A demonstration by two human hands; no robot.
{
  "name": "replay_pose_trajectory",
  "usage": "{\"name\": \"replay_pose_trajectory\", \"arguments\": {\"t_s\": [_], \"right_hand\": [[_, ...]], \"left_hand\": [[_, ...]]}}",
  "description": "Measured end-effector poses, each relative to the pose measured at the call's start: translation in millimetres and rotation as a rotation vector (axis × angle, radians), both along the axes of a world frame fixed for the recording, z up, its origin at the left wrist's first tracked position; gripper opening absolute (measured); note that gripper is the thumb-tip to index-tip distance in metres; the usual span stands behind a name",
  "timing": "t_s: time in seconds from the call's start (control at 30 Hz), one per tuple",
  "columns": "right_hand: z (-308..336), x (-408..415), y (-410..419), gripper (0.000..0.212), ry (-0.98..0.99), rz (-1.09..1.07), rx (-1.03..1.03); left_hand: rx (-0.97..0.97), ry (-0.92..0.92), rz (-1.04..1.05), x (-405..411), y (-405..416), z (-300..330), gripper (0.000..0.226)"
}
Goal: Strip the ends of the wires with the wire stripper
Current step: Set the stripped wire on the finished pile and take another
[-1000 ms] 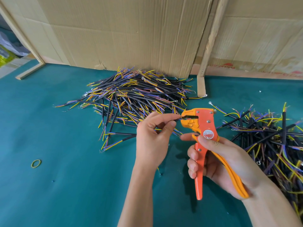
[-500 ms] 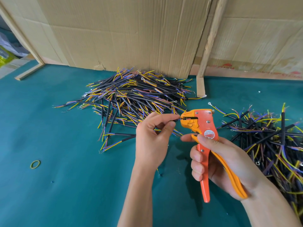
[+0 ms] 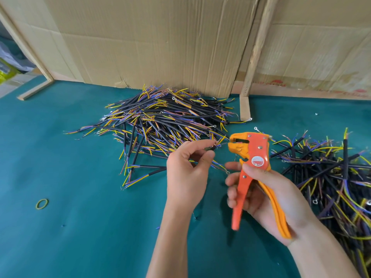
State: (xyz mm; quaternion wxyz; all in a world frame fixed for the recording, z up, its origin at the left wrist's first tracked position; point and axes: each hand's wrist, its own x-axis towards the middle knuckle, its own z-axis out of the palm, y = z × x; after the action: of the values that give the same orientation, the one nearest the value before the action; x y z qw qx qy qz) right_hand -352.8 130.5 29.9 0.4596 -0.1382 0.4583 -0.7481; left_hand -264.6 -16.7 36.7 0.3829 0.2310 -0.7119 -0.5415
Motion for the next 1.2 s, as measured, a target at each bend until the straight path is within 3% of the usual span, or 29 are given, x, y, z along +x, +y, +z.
{"name": "replay_pose_trajectory", "arguments": {"t_s": [0.1,0.33,0.53,0.63,1.2], "right_hand": [[1.6,-3.2,2.1,0.038,-0.061,-0.057,-0.024],[9.2,-6.6,13.4,0.078,-0.045,0.053,-0.112],[12.9,-2.6,12.8,0.058,-0.045,0.241,-0.103],[15.1,4.8,4.1,0.048,-0.018,0.209,-0.014],[15.4,13.6,-3.3,0.043,0.024,0.125,0.015]], "left_hand": [[0.023,0.035,0.044,1.1,-1.5,0.1,0.029],[-0.023,0.014,0.078,0.6,-1.3,-0.7,0.030],[-0.096,-0.009,0.150,-0.9,0.5,-1.9,0.031],[-0.142,-0.007,0.195,-1.9,1.3,-2.9,0.030],[-0.259,-0.010,0.180,-5.0,5.1,-3.9,0.032]]}}
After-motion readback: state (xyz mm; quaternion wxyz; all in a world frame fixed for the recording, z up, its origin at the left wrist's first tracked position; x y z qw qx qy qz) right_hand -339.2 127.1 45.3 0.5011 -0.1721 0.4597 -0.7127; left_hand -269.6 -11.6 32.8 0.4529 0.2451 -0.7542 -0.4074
